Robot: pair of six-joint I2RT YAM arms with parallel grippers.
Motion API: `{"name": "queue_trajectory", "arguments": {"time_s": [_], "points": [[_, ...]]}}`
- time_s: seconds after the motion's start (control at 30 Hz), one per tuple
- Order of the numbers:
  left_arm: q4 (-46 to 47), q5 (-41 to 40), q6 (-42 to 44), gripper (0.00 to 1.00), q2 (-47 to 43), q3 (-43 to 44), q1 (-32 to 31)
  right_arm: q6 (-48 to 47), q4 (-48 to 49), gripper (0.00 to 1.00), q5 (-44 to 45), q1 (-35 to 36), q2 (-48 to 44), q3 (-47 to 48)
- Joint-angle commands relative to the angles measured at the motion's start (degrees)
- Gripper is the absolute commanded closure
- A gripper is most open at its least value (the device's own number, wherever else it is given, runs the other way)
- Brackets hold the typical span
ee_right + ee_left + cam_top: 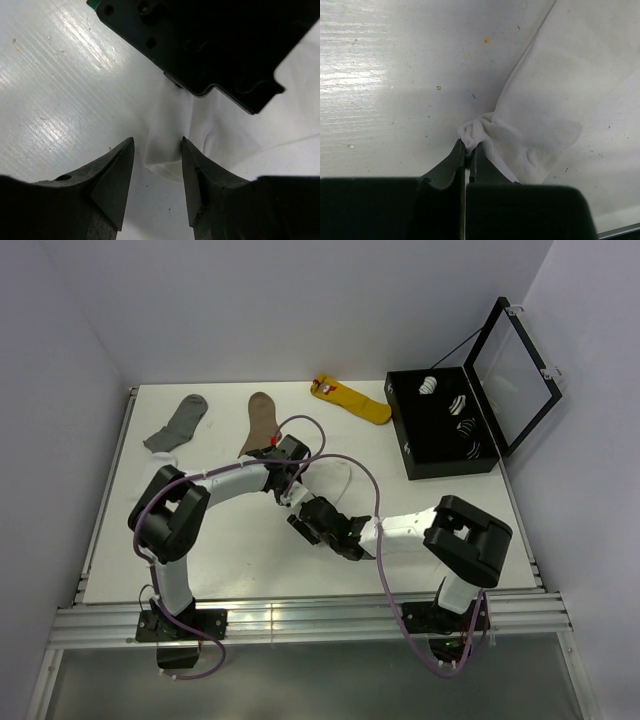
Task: Roll the socks
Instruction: Roll the sock at the center of the board.
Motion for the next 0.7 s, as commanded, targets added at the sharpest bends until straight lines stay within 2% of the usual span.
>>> {"name": "queue_trajectory", "arguments": {"time_s": [0.0, 0.2, 0.3, 0.33, 0.4, 0.43, 0.5, 0.53, 0.63, 0.67], "points": [[-1.28, 1.1, 1.3, 1.0, 1.11, 1.15, 0.14, -0.38, 1.57, 0.51, 1.93, 0.74, 1.5, 2.14], [-1.1, 1.54, 1.56, 1.0, 0.84, 1.15, 0.49, 1.38, 0.24, 0.6, 3.42, 0.75, 3.7, 2.32], [-1.1, 1.63, 1.65, 1.0, 0.67, 0.98, 0.66, 2.17, -0.19, 0.76, 3.07, 0.75, 3.7, 2.06], [-1.01, 1.63, 1.65, 1.0, 0.58, 0.89, 0.75, 2.26, -0.37, 0.86, 2.98, 0.75, 3.7, 2.23], [-0.32, 1.63, 1.12, 0.96, -0.38, 0.19, 1.1, 2.44, -0.98, 0.99, 2.37, 0.75, 3.52, 2.41], [0.12, 1.63, 1.12, 0.92, -0.82, -0.16, 1.28, 2.44, -1.25, 1.0, 1.93, 0.66, 3.26, 2.58], [1.18, 1.54, 0.33, 0.78, -2.84, -1.39, 1.8, 5.33, -1.95, 1.0, -2.18, -0.04, 2.65, 2.58], [1.53, 1.02, 0.07, 0.64, -3.63, -2.27, 1.89, 6.03, -2.21, 1.0, -3.86, -0.48, 1.95, 2.58], [2.41, -0.83, -1.16, 0.47, -6.88, -3.41, 2.51, 8.41, -3.27, 1.0, -10.19, -2.76, 1.24, 2.85], [2.59, -1.36, -2.12, 0.38, -8.46, -4.29, 2.68, 9.46, -3.36, 1.0, -11.68, -3.29, 0.8, 2.93]]}}
